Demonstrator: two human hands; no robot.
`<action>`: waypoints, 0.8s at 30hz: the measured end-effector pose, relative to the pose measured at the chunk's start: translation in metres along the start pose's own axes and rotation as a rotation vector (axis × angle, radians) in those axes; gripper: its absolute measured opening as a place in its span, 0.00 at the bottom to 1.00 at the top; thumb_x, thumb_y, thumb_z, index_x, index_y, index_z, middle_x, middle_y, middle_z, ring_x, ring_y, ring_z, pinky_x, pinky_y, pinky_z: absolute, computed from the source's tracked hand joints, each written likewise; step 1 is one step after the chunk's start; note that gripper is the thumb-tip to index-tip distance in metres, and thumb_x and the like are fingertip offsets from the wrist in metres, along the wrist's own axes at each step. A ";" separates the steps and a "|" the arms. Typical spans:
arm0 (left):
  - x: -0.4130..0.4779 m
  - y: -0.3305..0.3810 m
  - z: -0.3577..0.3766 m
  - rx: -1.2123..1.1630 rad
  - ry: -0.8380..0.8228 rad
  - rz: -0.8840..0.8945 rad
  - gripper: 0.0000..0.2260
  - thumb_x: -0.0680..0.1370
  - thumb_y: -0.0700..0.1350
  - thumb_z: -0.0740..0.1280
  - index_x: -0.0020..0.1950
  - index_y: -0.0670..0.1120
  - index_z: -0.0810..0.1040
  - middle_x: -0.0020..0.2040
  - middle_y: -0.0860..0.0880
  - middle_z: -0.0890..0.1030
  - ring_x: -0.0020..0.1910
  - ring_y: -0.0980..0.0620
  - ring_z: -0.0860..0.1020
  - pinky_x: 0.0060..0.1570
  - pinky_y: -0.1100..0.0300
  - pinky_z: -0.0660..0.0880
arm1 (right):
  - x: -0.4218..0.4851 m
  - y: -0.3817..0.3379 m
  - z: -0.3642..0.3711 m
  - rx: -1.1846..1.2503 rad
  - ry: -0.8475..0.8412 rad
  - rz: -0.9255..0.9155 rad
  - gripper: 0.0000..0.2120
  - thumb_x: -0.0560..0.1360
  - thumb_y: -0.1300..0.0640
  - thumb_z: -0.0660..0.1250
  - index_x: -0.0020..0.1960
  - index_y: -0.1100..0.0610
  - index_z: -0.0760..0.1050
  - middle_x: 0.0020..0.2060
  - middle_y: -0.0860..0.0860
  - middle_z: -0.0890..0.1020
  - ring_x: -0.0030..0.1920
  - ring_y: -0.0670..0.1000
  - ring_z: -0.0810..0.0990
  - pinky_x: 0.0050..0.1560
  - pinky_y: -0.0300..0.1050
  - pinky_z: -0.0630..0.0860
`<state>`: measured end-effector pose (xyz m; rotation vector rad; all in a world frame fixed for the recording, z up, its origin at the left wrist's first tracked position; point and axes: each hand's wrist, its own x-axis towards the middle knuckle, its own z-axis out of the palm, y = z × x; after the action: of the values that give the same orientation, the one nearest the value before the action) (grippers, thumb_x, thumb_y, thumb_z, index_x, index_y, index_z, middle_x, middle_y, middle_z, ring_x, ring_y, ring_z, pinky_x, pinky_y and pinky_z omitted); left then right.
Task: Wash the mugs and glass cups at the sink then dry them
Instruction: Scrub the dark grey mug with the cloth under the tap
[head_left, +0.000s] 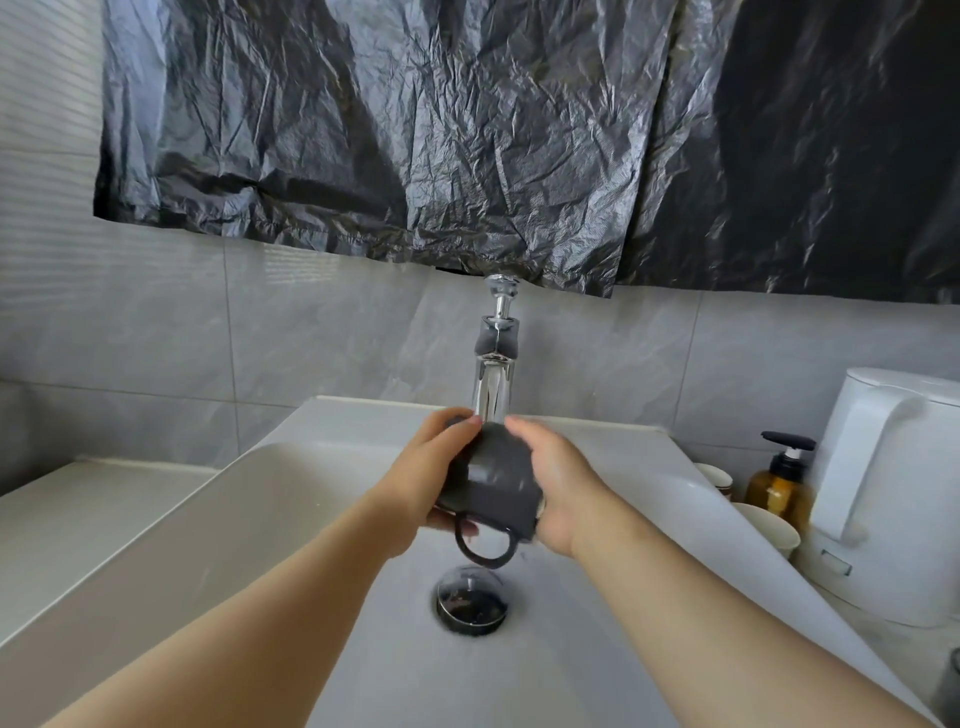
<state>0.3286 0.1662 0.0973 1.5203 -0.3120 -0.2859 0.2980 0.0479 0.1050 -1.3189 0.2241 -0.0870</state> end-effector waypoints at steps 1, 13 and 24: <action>-0.001 0.001 -0.001 -0.024 -0.004 -0.149 0.10 0.78 0.58 0.61 0.51 0.54 0.76 0.48 0.47 0.79 0.43 0.46 0.80 0.38 0.49 0.81 | 0.002 0.006 0.000 -0.121 0.021 -0.050 0.11 0.76 0.50 0.64 0.49 0.58 0.79 0.43 0.59 0.84 0.42 0.58 0.83 0.50 0.54 0.78; -0.005 0.003 0.003 0.008 0.126 -0.081 0.06 0.78 0.54 0.65 0.52 0.55 0.75 0.51 0.49 0.77 0.47 0.48 0.78 0.38 0.50 0.82 | 0.008 0.006 0.000 -0.090 0.087 0.163 0.20 0.69 0.44 0.70 0.56 0.53 0.78 0.53 0.57 0.82 0.55 0.58 0.80 0.62 0.55 0.74; -0.007 -0.003 -0.010 -0.239 0.134 -0.492 0.20 0.73 0.59 0.70 0.51 0.43 0.75 0.50 0.39 0.78 0.45 0.37 0.79 0.30 0.49 0.79 | 0.001 0.019 0.010 -0.124 0.074 0.124 0.07 0.71 0.51 0.69 0.46 0.54 0.79 0.45 0.55 0.83 0.47 0.55 0.81 0.47 0.43 0.76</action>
<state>0.3258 0.1781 0.0939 1.3546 0.2041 -0.5846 0.3001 0.0620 0.0885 -1.4232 0.3782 -0.0174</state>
